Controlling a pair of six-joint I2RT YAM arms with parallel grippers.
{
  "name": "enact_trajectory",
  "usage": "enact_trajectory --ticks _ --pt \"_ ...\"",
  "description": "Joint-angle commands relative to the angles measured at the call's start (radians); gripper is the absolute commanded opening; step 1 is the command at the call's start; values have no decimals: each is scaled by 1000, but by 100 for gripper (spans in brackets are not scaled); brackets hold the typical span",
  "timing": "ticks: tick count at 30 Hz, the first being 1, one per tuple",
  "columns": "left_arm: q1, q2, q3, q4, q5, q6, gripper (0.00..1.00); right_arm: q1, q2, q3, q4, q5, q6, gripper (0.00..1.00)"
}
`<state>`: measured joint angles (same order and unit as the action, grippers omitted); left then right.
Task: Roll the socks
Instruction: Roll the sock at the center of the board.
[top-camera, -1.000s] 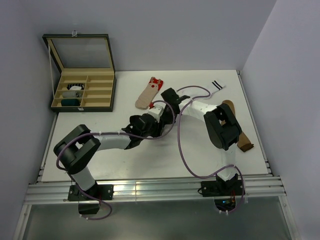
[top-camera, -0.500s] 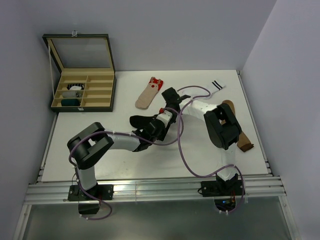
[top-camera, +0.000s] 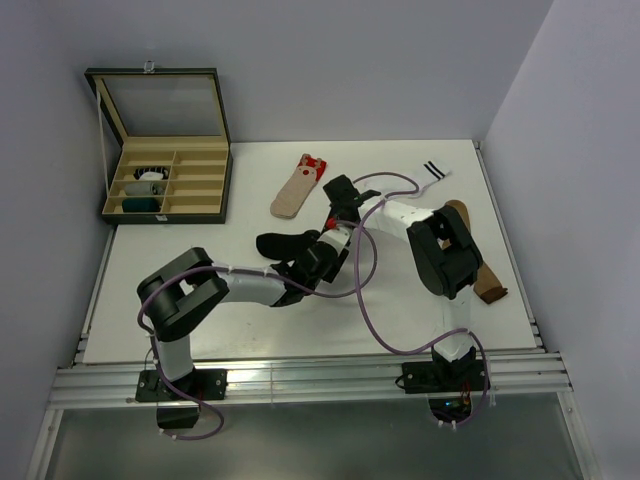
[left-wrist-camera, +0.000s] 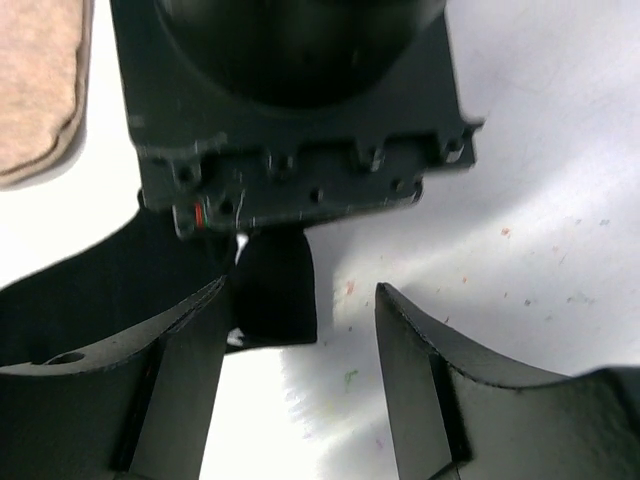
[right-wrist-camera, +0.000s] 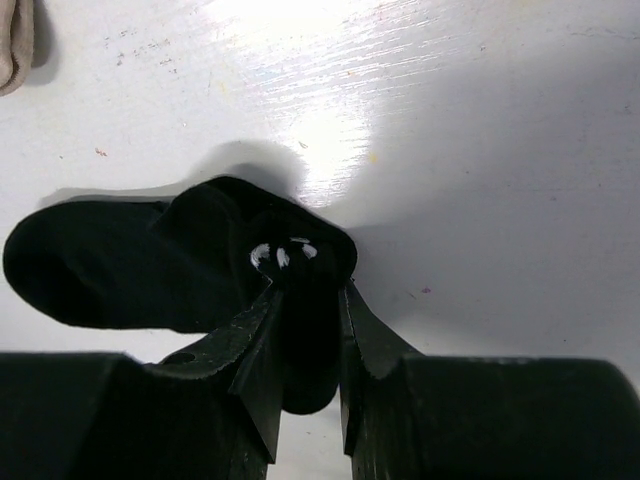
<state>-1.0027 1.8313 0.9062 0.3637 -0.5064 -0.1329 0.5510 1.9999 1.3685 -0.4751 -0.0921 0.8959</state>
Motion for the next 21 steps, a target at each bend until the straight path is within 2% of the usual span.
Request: enact_trajectory --ticks 1,15,17,21 --pt "-2 12 59 3 -20 13 64 1 20 -2 -11 -14 -12 0" --pt "-2 126 154 -138 -69 -37 54 -6 19 0 -14 -26 -17 0" --pt "-1 140 164 -172 -80 -50 49 -10 14 1 -16 -26 -17 0" --pt "-1 161 201 -245 -129 -77 45 -19 8 -6 -8 -37 -15 0"
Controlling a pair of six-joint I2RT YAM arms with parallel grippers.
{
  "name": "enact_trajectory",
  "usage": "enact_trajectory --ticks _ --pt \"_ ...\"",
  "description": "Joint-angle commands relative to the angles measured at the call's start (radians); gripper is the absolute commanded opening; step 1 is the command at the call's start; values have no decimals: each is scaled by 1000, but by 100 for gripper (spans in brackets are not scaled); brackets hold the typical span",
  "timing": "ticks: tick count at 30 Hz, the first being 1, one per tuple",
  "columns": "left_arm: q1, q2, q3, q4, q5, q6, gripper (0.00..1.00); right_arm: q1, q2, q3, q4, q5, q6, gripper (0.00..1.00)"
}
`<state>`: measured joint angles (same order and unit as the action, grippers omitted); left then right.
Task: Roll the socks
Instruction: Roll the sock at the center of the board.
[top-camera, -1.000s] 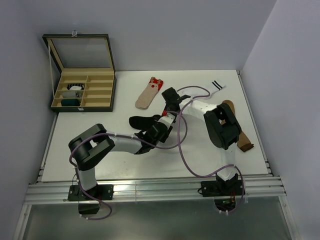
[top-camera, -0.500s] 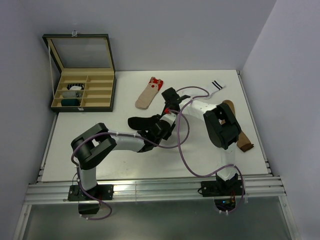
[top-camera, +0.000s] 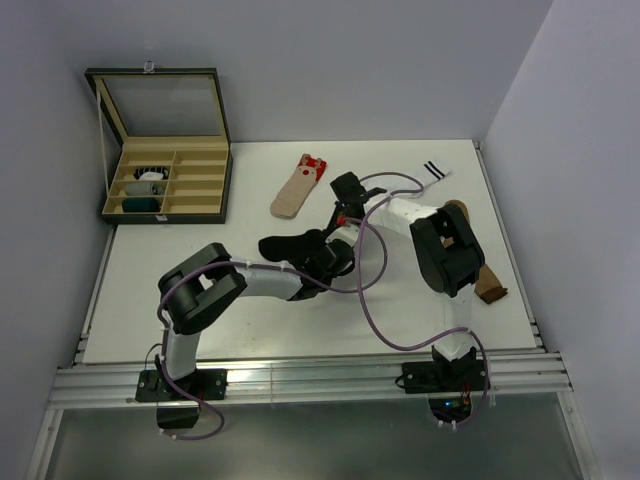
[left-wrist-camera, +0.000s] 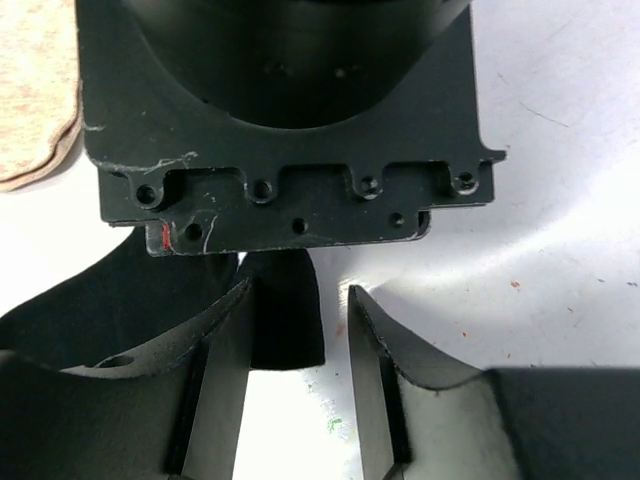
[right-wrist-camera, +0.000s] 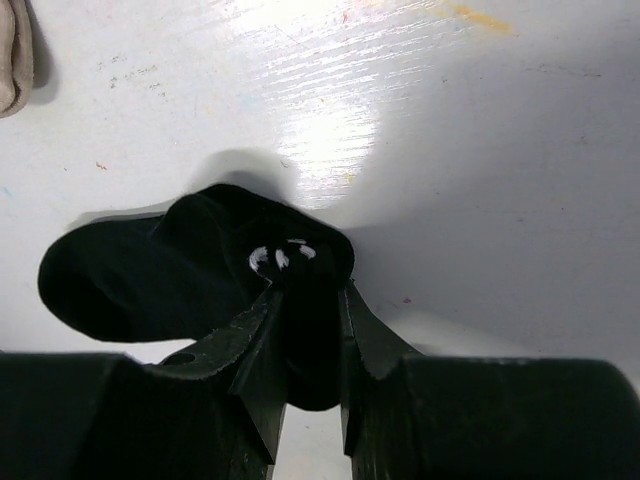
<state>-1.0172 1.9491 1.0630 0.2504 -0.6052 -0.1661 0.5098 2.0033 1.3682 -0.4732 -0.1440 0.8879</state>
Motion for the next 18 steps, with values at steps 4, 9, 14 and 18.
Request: enact_trajectory --ticks 4,9,14,18 --pt "14 63 75 -189 -71 -65 49 21 5 -11 -4 8 -4 0" --pt "14 83 92 -238 -116 -88 50 18 2 -21 1 3 -4 0" --pt "15 99 104 -247 -116 -90 44 15 0 -23 5 -2 0 0" --pt "19 111 120 -280 -94 -89 24 12 -18 -41 24 -11 2 0"
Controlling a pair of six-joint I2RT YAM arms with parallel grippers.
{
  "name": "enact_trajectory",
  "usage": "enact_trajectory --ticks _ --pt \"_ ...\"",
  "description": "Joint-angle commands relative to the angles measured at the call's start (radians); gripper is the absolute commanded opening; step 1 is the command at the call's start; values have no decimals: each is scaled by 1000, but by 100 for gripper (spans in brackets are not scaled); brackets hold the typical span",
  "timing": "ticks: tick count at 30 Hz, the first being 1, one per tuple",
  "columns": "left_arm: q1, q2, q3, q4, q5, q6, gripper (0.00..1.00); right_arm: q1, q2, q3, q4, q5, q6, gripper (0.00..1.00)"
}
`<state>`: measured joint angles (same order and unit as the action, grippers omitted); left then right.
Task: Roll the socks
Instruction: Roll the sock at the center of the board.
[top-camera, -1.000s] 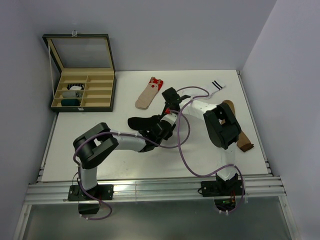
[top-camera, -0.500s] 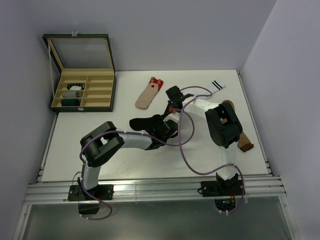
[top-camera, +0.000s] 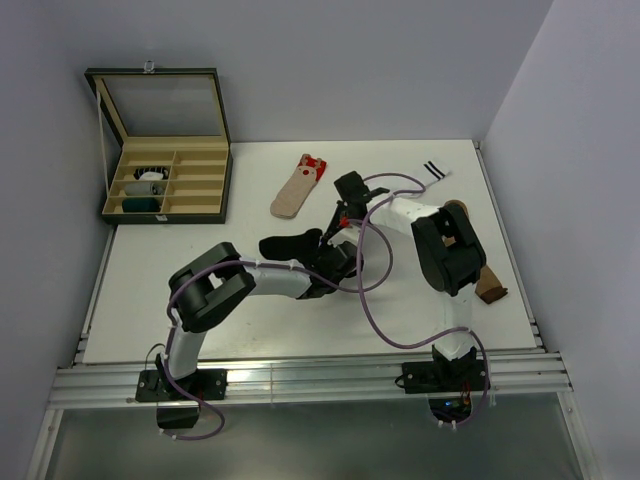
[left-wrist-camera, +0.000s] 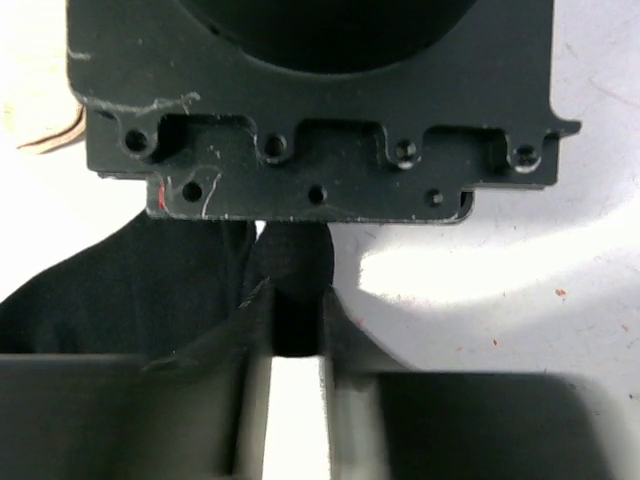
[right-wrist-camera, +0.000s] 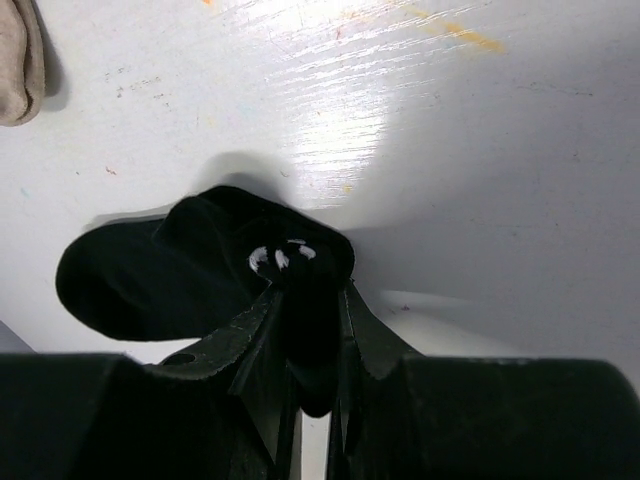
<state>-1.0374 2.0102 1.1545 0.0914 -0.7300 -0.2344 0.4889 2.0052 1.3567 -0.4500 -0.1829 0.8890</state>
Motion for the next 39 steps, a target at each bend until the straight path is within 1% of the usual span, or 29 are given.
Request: enact_trajectory --ticks 1,3,4,7,11,12,13,15,16,19,20,23,27,30,31,34,36,38,39 --pt "39 45 25 -119 38 -19 14 31 -25 -37 10 23 2 0" --pt "46 27 11 -111 72 -22 3 24 -45 -63 49 13 10 0" --pt "51 12 7 -111 92 -23 1 20 -54 -73 65 2 11 1" --pt "92 -19 -10 -116 179 -40 1 7 -91 -117 134 -4 25 13" --pt "117 -65 -19 -142 265 -78 1 -13 -183 -172 189 22 37 27" --pt "120 -74 -22 -145 288 -89 1 -19 -201 -188 204 25 42 31" --pt "126 -91 -25 -148 320 -111 1 -35 -219 -205 233 29 47 38" --pt "134 -100 -24 -163 359 -131 1 -49 -272 -249 261 46 64 43" --pt "146 -105 -21 -170 374 -149 1 -61 -289 -264 286 54 68 48" --pt "180 -108 -15 -180 454 -190 1 -73 -344 -320 338 85 85 54" --pt "189 -107 -19 -176 495 -198 1 -78 -362 -343 349 88 85 56" --pt "218 -110 -29 -170 544 -233 1 -81 -382 -373 393 88 81 58" --pt "252 -140 -62 -130 638 -278 1 -81 -381 -380 409 80 67 59" --pt "287 -174 -108 -102 673 -325 1 -81 -388 -407 445 74 65 59" --pt "304 -195 -136 -60 697 -354 1 -81 -393 -422 447 69 65 59" --pt "347 -241 -191 -4 745 -426 1 -79 -395 -439 504 60 59 58" --pt "390 -272 -268 50 788 -494 1 -78 -388 -441 520 36 42 58" --pt "418 -290 -311 93 811 -538 1 -73 -387 -441 531 30 31 58" --pt "431 -307 -335 146 823 -586 1 -69 -385 -441 540 26 25 58"
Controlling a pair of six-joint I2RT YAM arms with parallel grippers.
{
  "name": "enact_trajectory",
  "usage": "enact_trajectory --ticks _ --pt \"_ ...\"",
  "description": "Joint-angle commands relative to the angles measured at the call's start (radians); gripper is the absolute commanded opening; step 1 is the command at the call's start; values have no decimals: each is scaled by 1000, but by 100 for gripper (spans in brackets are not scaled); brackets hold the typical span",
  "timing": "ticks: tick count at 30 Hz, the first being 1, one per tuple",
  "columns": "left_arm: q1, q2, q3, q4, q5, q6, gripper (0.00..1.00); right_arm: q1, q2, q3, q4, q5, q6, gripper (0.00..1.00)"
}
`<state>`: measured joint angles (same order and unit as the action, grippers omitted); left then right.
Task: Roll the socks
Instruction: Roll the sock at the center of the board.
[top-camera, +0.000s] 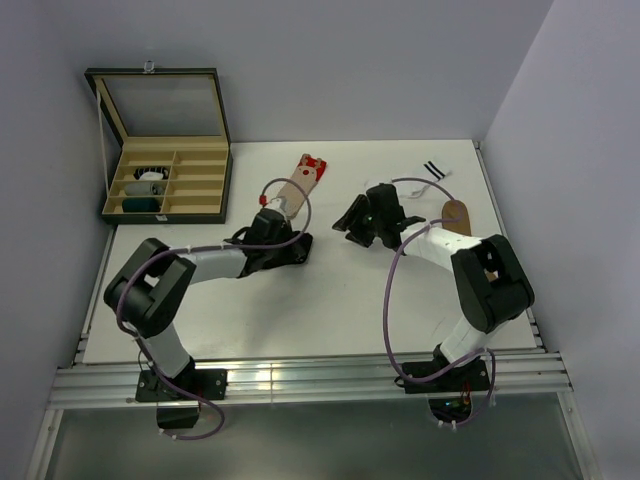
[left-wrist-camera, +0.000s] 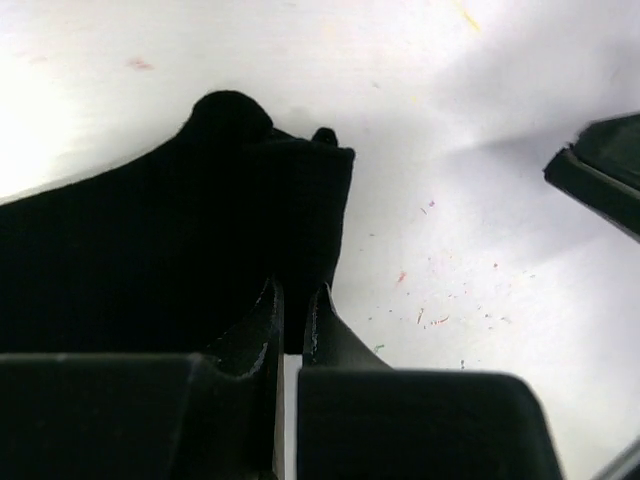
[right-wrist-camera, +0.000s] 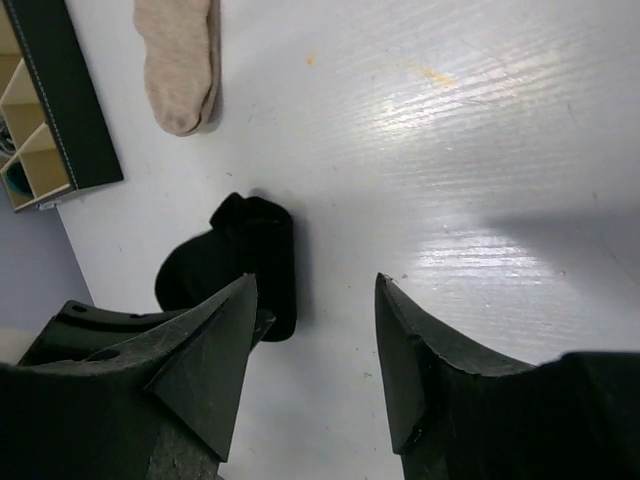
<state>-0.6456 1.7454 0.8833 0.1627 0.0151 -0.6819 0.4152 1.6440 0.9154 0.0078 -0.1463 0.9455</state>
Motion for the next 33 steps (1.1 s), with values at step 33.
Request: enact_trajectory --ticks 33 --pt "-109 246 324 -276 336 318 1 -90 3 99 -104 -113 -454 49"
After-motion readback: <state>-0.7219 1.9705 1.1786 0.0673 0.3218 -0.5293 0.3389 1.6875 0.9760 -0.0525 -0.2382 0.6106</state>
